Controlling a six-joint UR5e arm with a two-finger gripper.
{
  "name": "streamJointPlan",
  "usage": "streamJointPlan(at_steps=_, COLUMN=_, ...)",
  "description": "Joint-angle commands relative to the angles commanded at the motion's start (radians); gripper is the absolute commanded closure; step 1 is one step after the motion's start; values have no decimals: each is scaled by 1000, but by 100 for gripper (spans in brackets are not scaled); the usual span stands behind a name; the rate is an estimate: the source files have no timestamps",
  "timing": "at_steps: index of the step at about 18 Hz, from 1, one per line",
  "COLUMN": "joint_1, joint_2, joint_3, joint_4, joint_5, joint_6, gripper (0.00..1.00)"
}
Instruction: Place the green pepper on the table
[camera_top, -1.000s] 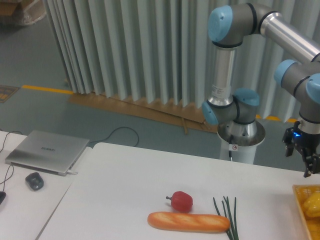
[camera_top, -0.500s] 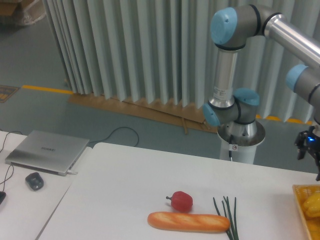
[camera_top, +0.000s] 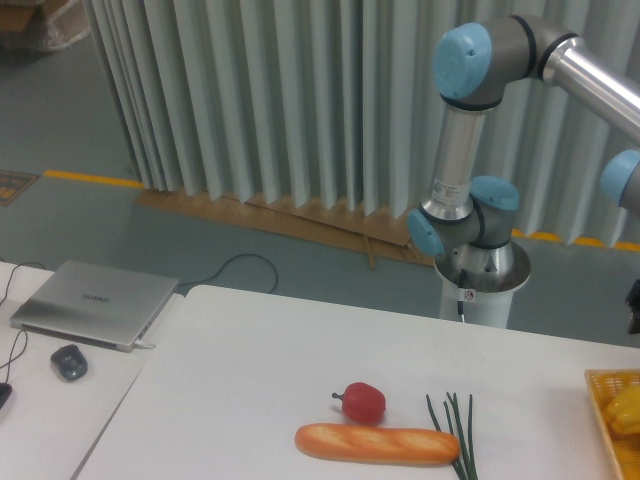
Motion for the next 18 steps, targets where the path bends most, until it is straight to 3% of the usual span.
streamJointPlan(at_steps=8, joint_1=31, joint_2=-32, joint_3=-3, joint_4=5, joint_5=-20, joint_6=141, gripper=0)
streamJointPlan(at_steps=11, joint_1=38, joint_2=-49, joint_3=-8, joint_4=6, joint_5=-78, joint_6=145, gripper=0)
streamJointPlan(at_steps=15, joint_1=97, joint_2=-93, joint_3=-3, joint_4=26, joint_5=-94, joint_6=172, gripper=0)
streamJointPlan(at_steps=18, joint_1=162, joint_2=-123, joint_3=2, joint_4=63, joint_5=-95, joint_6=370, gripper=0)
